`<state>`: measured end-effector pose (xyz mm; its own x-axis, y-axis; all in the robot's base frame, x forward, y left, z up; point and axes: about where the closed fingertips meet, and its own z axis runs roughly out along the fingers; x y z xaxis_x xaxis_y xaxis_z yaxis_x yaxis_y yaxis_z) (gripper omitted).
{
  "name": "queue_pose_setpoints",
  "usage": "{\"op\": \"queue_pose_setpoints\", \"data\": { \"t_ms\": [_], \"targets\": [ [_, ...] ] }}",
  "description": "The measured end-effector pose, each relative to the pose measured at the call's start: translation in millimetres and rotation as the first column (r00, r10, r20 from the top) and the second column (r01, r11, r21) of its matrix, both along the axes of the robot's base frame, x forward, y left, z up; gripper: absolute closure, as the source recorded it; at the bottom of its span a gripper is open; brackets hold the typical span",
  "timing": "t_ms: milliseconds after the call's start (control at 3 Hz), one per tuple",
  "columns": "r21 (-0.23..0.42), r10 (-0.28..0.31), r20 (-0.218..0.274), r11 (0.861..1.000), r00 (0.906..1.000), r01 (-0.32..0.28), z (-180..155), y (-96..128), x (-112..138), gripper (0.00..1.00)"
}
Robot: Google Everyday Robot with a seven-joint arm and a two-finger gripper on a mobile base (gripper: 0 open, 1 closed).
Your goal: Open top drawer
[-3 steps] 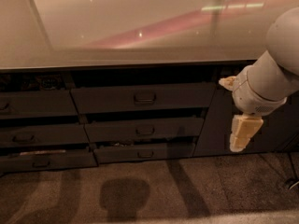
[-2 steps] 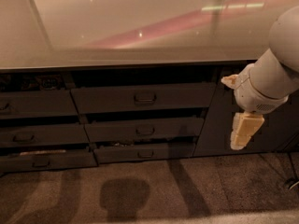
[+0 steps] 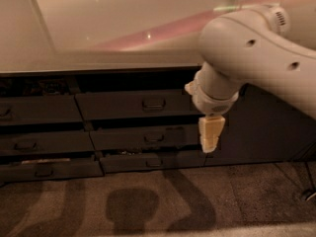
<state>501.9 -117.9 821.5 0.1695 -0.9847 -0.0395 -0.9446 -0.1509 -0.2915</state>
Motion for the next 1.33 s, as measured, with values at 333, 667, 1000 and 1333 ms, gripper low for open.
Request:
{"op": "queue_pose_setpoints", "data": {
  "t_ms": [333, 667, 1000, 1333],
  "targets": [
    [-0.039, 0.086, -0.021, 0.995, 0.996, -0.087, -13.1, 37.1, 1.2, 0.0],
    [-0.033, 0.148, -0.08, 0.988, 0.9856, -0.151, -31.5, 55.3, 2.1, 0.0],
    [-0.033, 0.15, -0.082, 0.988, 0.9852, -0.153, -32.6, 55.5, 2.1, 0.0],
    [-0.043, 0.156, -0.042, 0.986, 0.9868, -0.158, -36.4, 49.5, -3.0, 0.0]
  ]
}}
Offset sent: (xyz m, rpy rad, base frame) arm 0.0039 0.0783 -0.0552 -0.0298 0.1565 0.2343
